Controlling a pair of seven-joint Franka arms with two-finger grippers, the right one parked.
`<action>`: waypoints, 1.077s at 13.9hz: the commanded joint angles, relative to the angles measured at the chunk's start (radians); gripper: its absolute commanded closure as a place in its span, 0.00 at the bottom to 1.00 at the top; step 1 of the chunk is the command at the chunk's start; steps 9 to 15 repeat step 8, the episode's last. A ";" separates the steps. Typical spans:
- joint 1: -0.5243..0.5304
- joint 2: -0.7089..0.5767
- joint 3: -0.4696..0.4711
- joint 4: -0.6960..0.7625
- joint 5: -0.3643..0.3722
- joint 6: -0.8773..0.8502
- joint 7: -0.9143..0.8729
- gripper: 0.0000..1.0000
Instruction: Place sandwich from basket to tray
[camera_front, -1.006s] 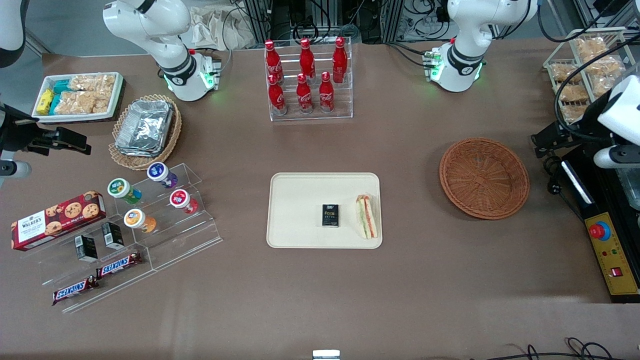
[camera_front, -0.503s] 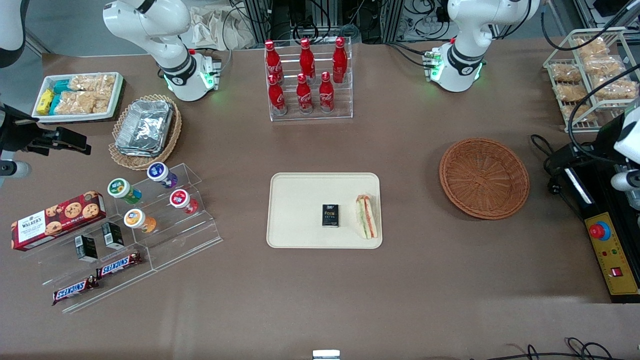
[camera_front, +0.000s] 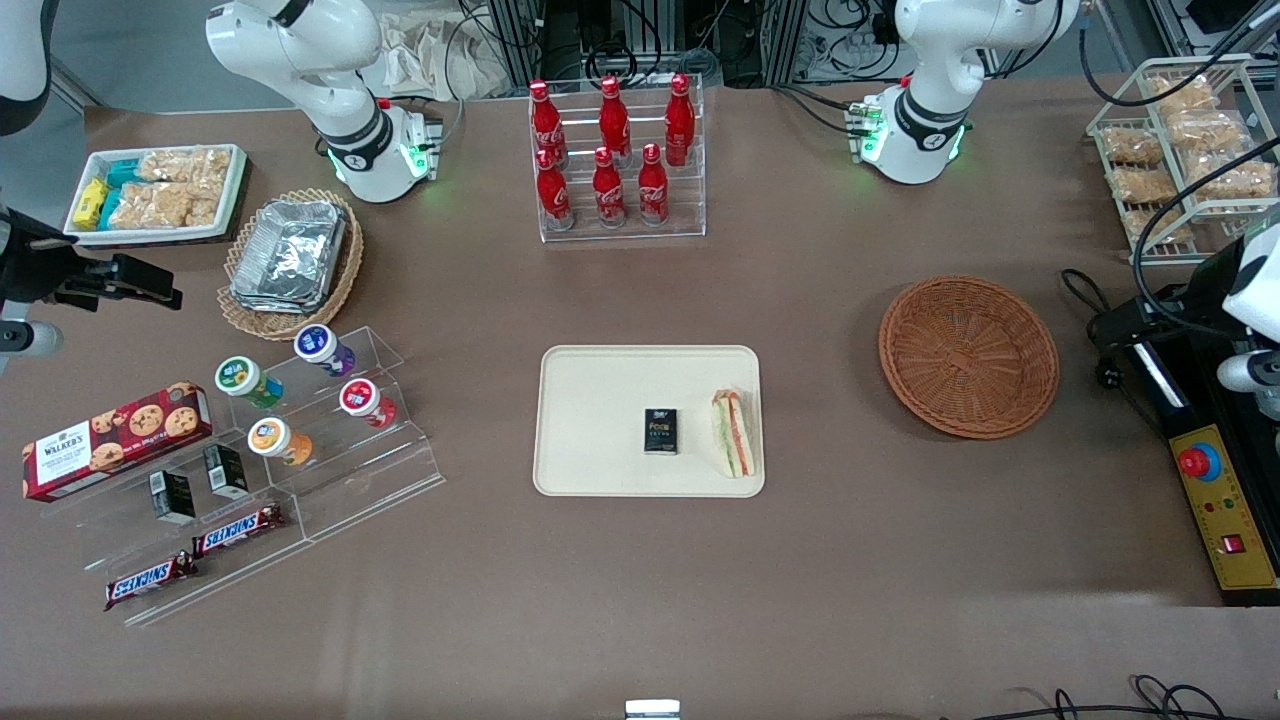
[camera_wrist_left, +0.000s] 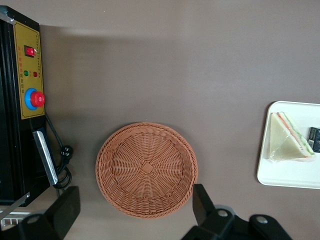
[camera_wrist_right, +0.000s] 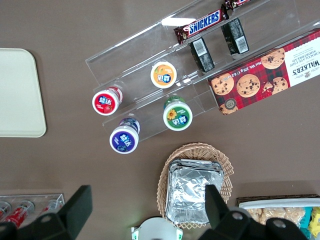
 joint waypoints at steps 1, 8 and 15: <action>-0.002 0.006 -0.005 0.005 0.013 0.010 -0.007 0.00; 0.001 0.031 -0.005 0.046 0.040 0.039 -0.007 0.00; 0.001 0.031 -0.005 0.046 0.040 0.039 -0.007 0.00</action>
